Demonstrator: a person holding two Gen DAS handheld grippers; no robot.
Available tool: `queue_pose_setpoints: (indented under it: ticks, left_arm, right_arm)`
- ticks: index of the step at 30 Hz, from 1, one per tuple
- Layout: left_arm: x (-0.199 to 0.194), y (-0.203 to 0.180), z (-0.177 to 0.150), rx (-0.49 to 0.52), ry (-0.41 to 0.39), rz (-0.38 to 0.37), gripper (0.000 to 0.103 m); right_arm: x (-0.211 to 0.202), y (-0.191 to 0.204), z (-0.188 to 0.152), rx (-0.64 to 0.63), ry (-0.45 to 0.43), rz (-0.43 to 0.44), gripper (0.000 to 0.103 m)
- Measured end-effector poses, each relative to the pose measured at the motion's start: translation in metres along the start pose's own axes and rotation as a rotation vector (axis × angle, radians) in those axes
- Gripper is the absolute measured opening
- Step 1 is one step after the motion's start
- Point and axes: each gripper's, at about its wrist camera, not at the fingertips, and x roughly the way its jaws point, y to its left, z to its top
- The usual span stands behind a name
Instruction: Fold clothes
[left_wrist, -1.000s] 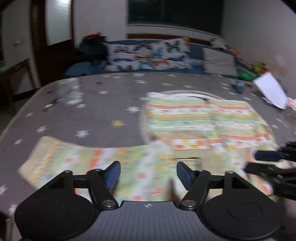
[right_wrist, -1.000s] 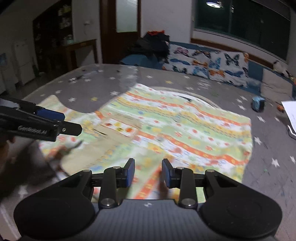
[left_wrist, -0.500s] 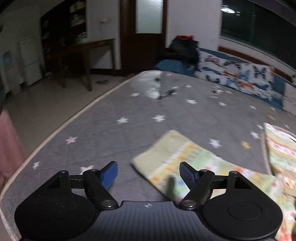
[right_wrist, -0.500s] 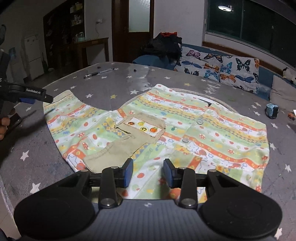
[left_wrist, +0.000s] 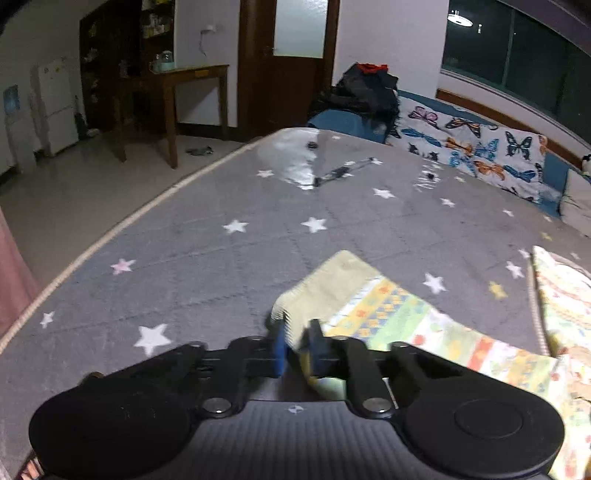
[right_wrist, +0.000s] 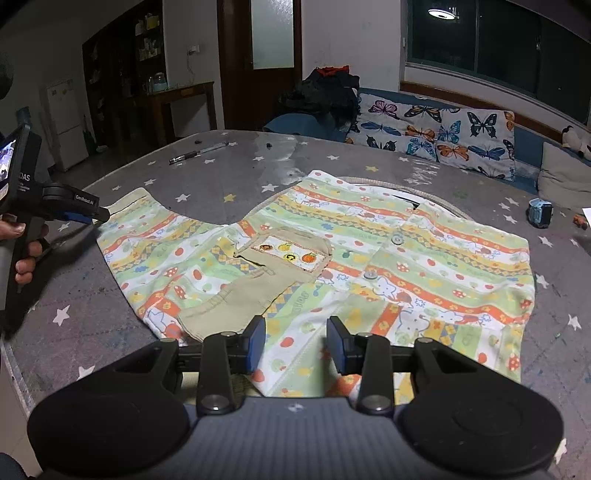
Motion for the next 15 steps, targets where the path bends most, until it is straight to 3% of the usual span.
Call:
queue_pose_setpoints:
  ticks: [2, 6, 15]
  left_arm:
    - [-0.007, -0.007, 0.000, -0.001, -0.014, -0.035, 0.009]
    - [-0.044, -0.036, 0.003, 0.026, -0.068, -0.189, 0.008]
    - [-0.136, -0.140, -0.014, 0.221, -0.112, -0.659, 0.008]
  right_arm:
    - [-0.003, -0.003, -0.001, 0.012, -0.004, -0.008, 0.037]
    - [-0.011, -0.011, -0.003, 0.037, -0.014, -0.024, 0.037]
    - [-0.034, -0.044, -0.011, 0.135, -0.051, -0.083, 0.037]
